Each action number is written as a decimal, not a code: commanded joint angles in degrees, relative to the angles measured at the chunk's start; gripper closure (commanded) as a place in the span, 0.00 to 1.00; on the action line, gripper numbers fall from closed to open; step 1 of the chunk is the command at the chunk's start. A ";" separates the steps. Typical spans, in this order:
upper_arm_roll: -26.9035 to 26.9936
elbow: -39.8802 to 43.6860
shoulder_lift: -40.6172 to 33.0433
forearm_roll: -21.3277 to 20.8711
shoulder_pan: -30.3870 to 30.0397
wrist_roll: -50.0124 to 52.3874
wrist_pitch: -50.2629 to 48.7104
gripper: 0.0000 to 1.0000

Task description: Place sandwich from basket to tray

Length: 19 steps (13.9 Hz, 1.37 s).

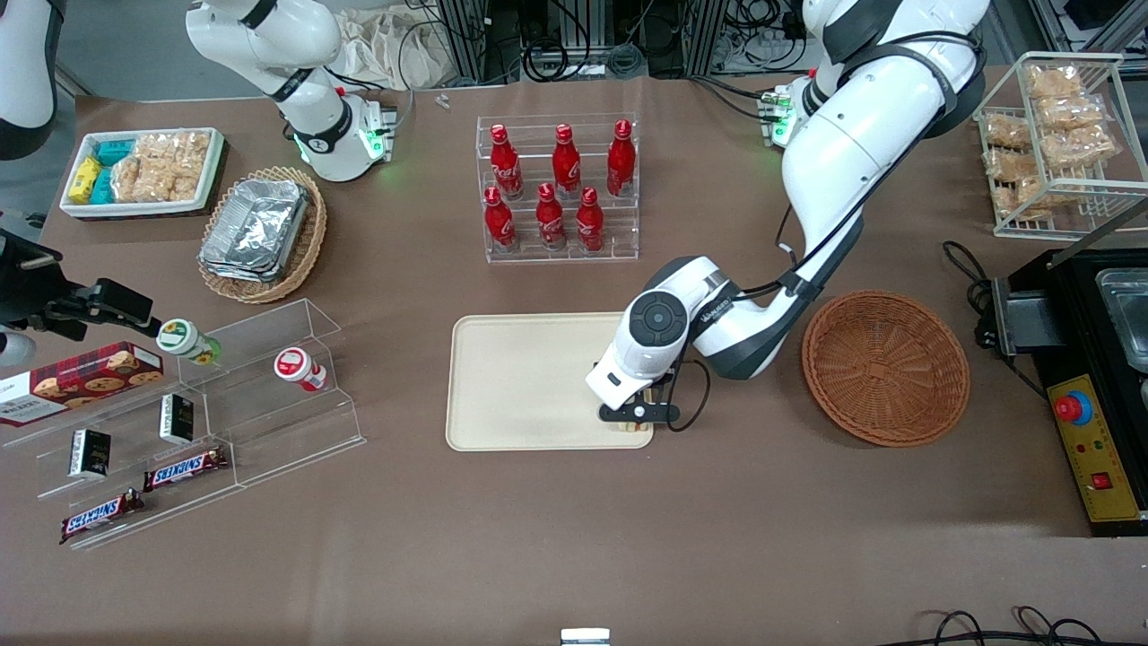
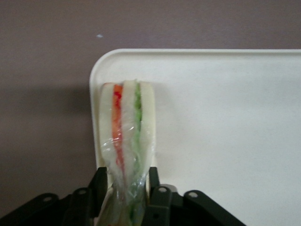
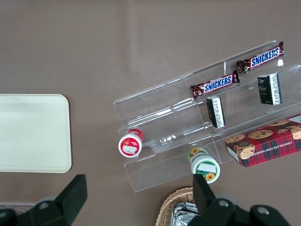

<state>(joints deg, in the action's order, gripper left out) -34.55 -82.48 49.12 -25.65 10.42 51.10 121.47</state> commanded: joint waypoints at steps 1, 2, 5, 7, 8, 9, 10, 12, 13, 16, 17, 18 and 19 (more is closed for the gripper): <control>0.36 0.30 -5.86 0.60 0.57 6.44 -10.69 0.00; 0.45 0.30 -7.79 1.91 0.57 8.56 -14.65 0.00; 0.45 0.04 -12.98 3.50 -1.01 7.62 -26.52 0.00; 0.45 -0.13 -15.09 5.61 -2.59 3.76 -29.09 0.00; 0.62 -0.14 -15.71 5.70 -2.86 2.09 -30.67 0.00; 0.54 -0.22 -16.15 5.70 -4.51 0.94 -31.99 0.00; 0.54 -0.40 -16.94 5.70 -5.92 0.50 -33.13 0.00; 0.54 -0.75 -17.91 5.70 -9.52 0.32 -33.93 0.00; 0.54 -0.75 -18.70 5.70 -11.80 -0.03 -33.93 0.00; 0.36 -0.66 -20.99 5.88 -18.83 -8.10 -33.93 0.00; 0.45 -0.58 -21.95 6.05 -20.07 -10.47 -33.93 0.00; 0.97 -0.57 -22.92 6.84 -20.26 -13.71 -33.93 0.00; 2.54 -0.57 -23.88 7.19 -20.26 -16.88 -34.02 0.00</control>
<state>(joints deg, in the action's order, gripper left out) -33.53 -81.44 28.70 -19.93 -9.96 38.83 88.00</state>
